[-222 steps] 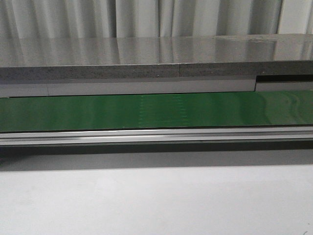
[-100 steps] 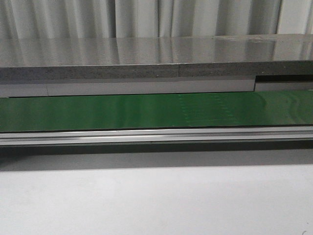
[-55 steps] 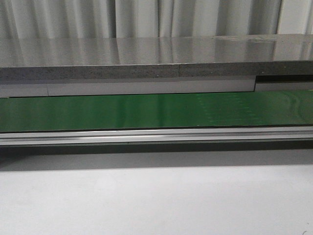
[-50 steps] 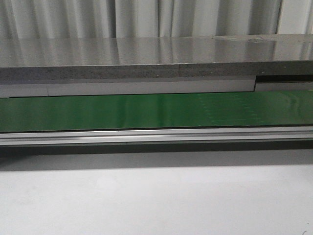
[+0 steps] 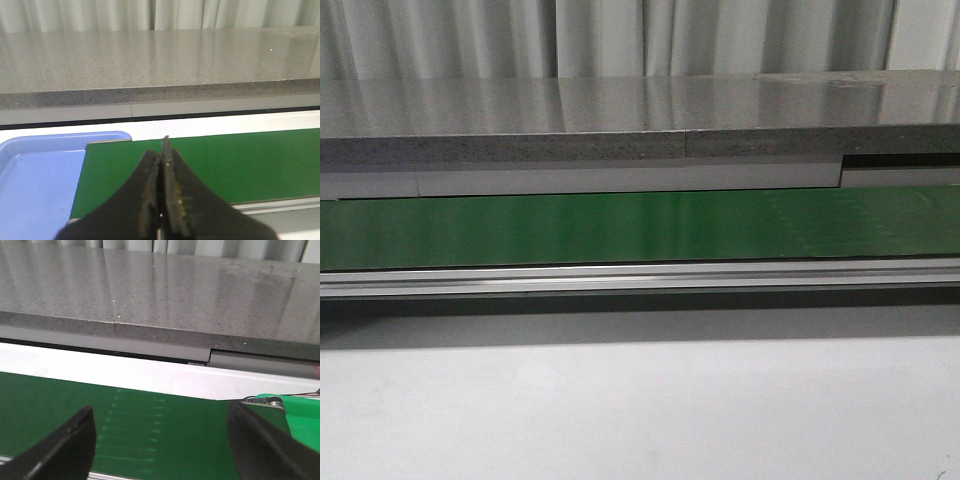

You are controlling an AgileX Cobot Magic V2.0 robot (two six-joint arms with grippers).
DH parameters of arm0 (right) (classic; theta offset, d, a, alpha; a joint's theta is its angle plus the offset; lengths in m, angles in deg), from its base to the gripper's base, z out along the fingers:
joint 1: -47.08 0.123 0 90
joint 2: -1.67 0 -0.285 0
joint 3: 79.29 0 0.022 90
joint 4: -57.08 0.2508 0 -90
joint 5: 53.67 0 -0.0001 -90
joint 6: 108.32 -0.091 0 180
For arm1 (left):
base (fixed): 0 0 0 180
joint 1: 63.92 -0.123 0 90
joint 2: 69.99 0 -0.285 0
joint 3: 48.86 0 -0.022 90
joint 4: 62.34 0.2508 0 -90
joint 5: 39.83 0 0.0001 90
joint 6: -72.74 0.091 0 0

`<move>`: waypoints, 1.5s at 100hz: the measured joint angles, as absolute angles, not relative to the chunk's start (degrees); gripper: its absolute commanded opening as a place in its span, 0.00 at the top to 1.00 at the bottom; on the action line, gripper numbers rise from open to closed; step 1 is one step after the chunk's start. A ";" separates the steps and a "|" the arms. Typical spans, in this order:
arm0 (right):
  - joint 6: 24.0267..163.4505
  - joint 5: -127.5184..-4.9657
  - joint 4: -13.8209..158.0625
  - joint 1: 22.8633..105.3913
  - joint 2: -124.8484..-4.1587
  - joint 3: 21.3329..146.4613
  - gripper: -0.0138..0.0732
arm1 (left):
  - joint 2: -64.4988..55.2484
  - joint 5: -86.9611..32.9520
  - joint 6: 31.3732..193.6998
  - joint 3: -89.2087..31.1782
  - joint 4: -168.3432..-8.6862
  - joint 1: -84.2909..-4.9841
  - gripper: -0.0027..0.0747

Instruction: Move button from left to right

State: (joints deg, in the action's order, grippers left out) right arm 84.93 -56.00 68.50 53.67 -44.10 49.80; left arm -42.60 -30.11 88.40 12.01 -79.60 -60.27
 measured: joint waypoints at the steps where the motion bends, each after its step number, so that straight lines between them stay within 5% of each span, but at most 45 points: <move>1: 84.93 -56.00 68.50 53.67 -43.61 49.16 0.21 | -42.60 -30.11 88.40 12.01 -79.60 -60.27 0.99; 32: 84.93 -61.37 70.44 53.67 -24.96 42.04 0.22 | -42.60 -30.11 88.40 12.01 -79.60 -60.27 0.99; 56: 84.82 -63.99 70.44 53.67 -22.13 41.83 0.25 | -42.60 -30.11 88.40 12.01 -79.60 -60.27 0.99; 65: 84.82 -64.26 70.44 53.67 -22.04 41.83 0.38 | -42.60 -30.11 88.40 12.01 -79.60 -60.27 0.99; 89: 84.82 -64.37 70.44 53.67 -22.04 41.83 0.93 | -42.60 -30.11 88.40 12.01 -79.60 -60.27 0.99; 150: 84.82 -64.37 70.44 53.67 -22.04 41.83 0.92 | -42.60 -30.11 88.40 12.01 -79.60 -60.27 0.99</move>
